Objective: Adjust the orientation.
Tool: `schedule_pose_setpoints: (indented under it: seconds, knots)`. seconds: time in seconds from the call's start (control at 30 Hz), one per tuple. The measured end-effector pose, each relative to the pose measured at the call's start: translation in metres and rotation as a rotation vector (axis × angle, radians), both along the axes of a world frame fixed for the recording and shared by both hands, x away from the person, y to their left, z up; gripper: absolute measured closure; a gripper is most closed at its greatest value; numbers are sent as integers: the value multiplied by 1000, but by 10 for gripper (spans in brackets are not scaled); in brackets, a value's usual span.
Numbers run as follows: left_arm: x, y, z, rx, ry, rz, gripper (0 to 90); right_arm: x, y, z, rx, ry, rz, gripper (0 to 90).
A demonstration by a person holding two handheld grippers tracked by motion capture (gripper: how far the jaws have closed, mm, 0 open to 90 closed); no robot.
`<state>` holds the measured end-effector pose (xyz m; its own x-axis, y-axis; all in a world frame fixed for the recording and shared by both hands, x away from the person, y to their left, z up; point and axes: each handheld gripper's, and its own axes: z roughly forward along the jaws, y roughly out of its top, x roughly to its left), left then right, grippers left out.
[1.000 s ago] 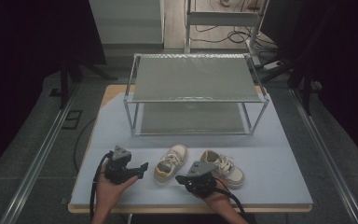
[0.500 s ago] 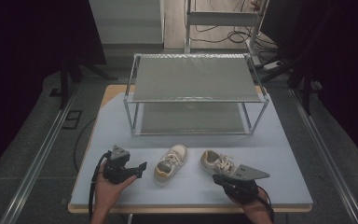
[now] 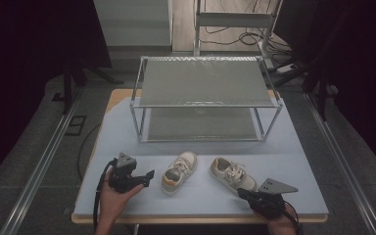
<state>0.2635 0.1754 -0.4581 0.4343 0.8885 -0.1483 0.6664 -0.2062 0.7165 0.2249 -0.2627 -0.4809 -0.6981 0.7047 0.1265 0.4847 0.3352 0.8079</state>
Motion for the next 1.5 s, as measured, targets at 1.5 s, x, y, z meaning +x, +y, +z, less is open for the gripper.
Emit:
schedule_pose_setpoints:
  seconds: [1.5]
  knots:
    - [-1,-1,1,18,1,-7,248,64,-46,-3,-14,27,-203,892]
